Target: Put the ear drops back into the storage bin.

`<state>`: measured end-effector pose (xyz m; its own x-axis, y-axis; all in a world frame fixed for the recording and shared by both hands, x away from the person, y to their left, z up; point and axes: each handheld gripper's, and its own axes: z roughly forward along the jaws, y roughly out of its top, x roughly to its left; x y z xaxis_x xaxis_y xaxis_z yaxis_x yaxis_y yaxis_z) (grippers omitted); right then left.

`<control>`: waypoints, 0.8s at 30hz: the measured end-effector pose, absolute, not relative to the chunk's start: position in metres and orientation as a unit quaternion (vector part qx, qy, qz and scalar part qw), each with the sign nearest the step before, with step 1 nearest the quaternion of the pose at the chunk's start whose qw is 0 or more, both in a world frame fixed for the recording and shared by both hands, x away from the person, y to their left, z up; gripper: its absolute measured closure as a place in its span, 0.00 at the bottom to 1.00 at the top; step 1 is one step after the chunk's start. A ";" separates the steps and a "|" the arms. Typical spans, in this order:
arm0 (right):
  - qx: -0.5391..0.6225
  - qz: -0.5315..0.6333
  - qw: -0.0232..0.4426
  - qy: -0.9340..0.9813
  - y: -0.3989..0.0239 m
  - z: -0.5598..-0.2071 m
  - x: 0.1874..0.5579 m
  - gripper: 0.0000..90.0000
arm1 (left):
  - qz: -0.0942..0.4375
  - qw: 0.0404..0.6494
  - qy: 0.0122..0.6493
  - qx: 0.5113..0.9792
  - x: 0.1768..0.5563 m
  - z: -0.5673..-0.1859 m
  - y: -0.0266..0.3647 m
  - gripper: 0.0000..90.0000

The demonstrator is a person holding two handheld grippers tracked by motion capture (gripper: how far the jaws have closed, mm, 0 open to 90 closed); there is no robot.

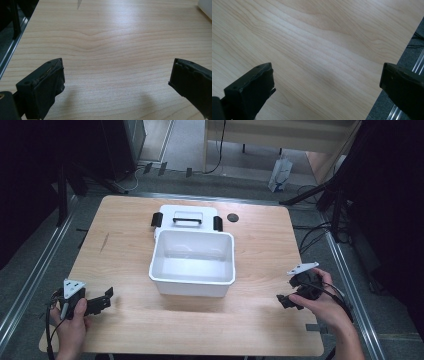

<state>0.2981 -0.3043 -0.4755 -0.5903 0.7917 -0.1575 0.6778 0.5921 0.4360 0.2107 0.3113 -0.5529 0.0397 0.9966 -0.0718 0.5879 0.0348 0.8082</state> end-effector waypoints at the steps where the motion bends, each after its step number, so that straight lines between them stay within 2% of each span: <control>1: 0.428 0.172 0.175 0.870 -0.310 -0.482 0.294 0.00 | 0.293 0.349 0.629 0.630 0.211 -0.553 0.311 0.01; 15: 0.468 0.254 0.236 0.813 -0.333 -0.521 0.263 0.00 | 0.300 0.349 0.630 0.626 0.210 -0.553 0.310 0.01; 24: 0.503 0.360 0.266 0.739 -0.339 -0.545 0.243 0.00 | 0.304 0.350 0.631 0.622 0.209 -0.553 0.310 0.01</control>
<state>0.2426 -0.3388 -0.5453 -0.3524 0.9354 -0.0311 0.5527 0.2348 0.7997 0.2088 0.3104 -0.5526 0.0200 0.9978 -0.0637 0.5718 0.0409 0.8194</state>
